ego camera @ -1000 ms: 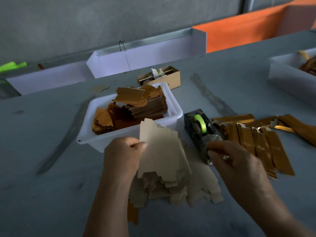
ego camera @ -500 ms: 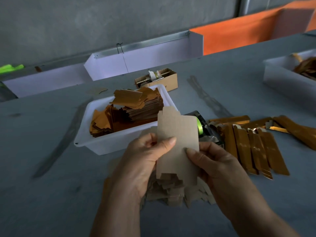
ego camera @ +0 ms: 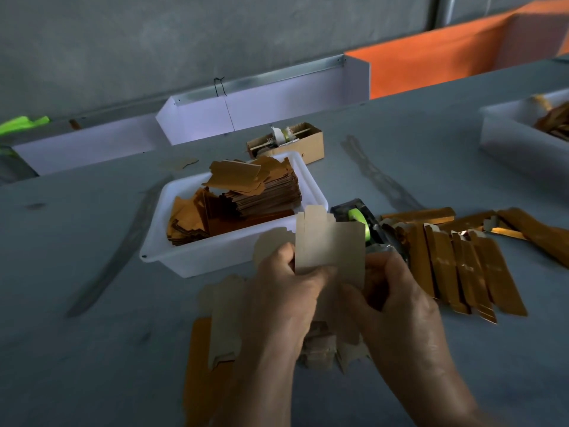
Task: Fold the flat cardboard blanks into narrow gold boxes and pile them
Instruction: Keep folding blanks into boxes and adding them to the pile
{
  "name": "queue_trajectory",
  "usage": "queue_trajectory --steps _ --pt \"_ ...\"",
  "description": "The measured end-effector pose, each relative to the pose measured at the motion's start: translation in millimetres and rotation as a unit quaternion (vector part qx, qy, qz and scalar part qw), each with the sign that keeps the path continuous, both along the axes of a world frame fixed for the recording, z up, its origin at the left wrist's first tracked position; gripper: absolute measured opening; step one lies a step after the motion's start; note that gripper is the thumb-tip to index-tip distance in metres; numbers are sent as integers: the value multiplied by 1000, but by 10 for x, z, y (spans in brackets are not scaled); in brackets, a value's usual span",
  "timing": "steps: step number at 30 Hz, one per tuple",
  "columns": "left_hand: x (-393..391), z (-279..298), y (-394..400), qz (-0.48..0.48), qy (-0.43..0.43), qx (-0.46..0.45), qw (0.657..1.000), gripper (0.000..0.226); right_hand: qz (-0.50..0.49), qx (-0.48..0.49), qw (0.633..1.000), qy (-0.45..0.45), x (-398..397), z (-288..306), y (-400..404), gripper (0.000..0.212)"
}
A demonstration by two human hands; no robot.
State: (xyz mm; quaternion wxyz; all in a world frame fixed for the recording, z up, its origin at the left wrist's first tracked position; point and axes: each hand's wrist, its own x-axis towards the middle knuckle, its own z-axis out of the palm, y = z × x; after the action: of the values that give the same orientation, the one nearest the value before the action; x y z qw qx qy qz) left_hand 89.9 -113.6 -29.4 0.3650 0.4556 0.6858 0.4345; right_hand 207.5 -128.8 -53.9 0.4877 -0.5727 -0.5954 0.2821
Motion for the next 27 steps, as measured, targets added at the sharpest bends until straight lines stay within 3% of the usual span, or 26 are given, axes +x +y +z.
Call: queue_trajectory --steps 4,7,12,16,21,24,27 --pt "30 0 -12 -7 -1 1 1000 20 33 3 999 -9 -54 23 -37 32" --pt "45 48 -38 -16 -32 -14 999 5 76 28 997 13 -73 67 -82 26" --pt "-22 137 -51 -75 -117 -55 989 21 116 14 993 35 -42 79 -87 31" --pt "-31 146 -51 -83 -86 -36 992 13 125 -19 992 24 -21 65 -60 32" --pt "-63 177 -60 -139 -87 -59 985 17 55 -88 986 131 96 70 58 28" --pt "-40 188 -84 -177 -73 -74 979 17 133 -182 924 308 128 106 103 35" --pt "-13 171 -81 -163 -72 -75 981 14 153 -219 894 361 144 108 135 31"
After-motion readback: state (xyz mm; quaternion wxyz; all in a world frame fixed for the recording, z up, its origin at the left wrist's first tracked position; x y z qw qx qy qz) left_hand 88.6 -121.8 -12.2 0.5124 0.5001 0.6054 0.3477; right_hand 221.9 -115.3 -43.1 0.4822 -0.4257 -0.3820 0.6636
